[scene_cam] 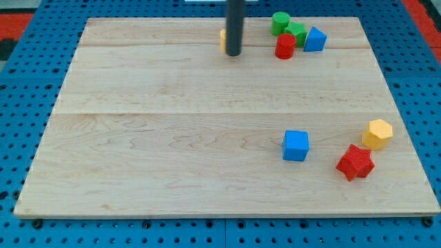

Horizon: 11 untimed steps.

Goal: Slide the blue cube to the center

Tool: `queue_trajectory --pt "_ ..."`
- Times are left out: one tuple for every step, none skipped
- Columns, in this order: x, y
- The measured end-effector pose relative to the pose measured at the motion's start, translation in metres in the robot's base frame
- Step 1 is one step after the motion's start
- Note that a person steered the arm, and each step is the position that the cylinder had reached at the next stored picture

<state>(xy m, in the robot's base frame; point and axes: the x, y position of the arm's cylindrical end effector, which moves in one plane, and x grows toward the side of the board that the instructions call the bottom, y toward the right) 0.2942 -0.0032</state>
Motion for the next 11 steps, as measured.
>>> queue_trajectory --pt "-0.009 -0.057" --pt "-0.022 -0.024" --pt "-0.022 0.064" --pt "-0.009 0.077" --pt "0.052 0.046" --pt "0.115 0.087" --pt "0.187 0.129" --pt "0.241 0.134" --pt "0.261 0.088" --pt "0.296 0.103" --pt "0.323 0.139"
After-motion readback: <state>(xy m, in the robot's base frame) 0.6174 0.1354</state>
